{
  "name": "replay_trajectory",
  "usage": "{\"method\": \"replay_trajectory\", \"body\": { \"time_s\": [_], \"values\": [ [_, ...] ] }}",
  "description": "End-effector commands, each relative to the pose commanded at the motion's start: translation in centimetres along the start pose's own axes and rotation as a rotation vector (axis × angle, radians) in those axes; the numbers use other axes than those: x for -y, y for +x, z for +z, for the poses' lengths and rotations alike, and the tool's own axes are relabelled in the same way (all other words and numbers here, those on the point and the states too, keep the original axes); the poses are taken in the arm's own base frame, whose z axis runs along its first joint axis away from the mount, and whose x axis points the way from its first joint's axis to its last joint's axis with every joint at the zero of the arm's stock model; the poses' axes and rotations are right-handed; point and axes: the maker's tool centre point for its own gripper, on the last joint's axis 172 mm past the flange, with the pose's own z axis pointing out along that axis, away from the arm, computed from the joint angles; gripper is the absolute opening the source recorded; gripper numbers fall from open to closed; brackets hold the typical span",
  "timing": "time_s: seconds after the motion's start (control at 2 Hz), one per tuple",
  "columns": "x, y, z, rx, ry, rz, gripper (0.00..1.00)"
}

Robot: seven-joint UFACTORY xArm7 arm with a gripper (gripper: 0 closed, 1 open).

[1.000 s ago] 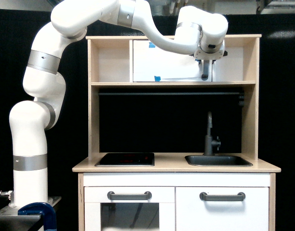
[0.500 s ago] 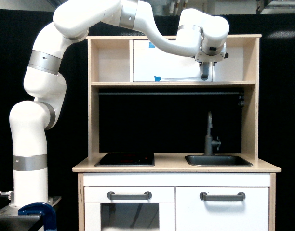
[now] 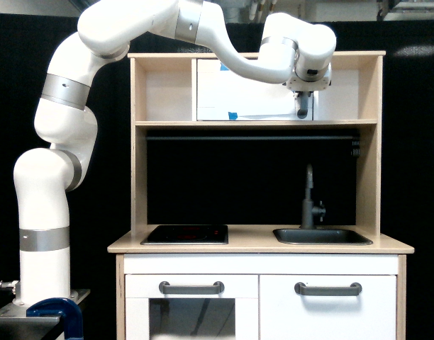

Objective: Open the oven door

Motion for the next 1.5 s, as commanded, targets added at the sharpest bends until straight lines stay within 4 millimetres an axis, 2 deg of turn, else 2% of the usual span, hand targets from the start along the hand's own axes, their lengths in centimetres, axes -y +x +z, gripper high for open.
{"method": "replay_trajectory", "body": {
  "time_s": [0.5,1.5],
  "values": [
    [0.2,-0.7,0.1,0.000,0.000,0.000,0.00],
    [0.9,-0.5,-2.3,0.000,0.000,0.000,0.00]
  ]
}}
